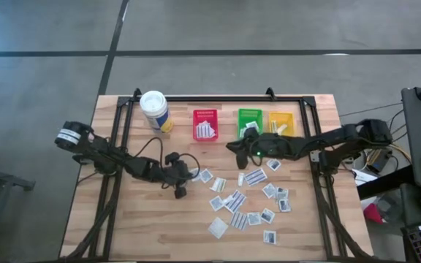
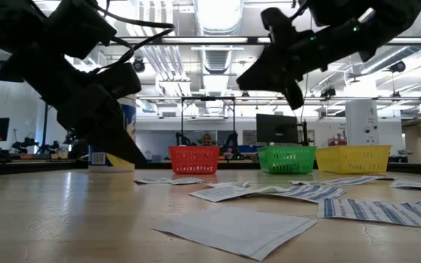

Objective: Pick & Place First Aid Supplies
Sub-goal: Put the alcohol pad in the green bin

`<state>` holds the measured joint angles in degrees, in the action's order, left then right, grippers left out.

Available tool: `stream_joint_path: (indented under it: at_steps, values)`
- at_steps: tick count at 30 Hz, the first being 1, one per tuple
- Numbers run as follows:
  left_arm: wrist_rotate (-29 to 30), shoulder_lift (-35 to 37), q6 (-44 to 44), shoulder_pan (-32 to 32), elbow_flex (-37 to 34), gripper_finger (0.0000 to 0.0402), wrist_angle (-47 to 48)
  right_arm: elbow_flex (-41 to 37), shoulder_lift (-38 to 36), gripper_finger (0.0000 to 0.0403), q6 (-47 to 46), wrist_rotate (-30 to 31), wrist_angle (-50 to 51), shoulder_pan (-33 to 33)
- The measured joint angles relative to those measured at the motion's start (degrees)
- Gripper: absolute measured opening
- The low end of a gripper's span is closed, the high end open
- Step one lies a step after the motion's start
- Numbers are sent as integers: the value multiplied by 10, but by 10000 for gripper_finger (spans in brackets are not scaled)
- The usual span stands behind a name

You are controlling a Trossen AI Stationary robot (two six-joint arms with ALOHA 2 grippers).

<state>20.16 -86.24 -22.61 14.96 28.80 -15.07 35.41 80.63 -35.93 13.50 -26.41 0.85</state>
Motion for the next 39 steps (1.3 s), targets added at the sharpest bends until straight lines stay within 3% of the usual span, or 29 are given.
stream_joint_path:
  at_steps: [18,29,39]
  values:
    - [-6,0,19,2,-20,30,-32,131,202,52,-10,-5,-12,-41]
    - [-6,0,27,2,-29,30,-55,153,220,52,-13,-5,-11,-52]
    - [-6,-51,47,2,-29,30,-118,166,220,52,34,0,-9,-52]
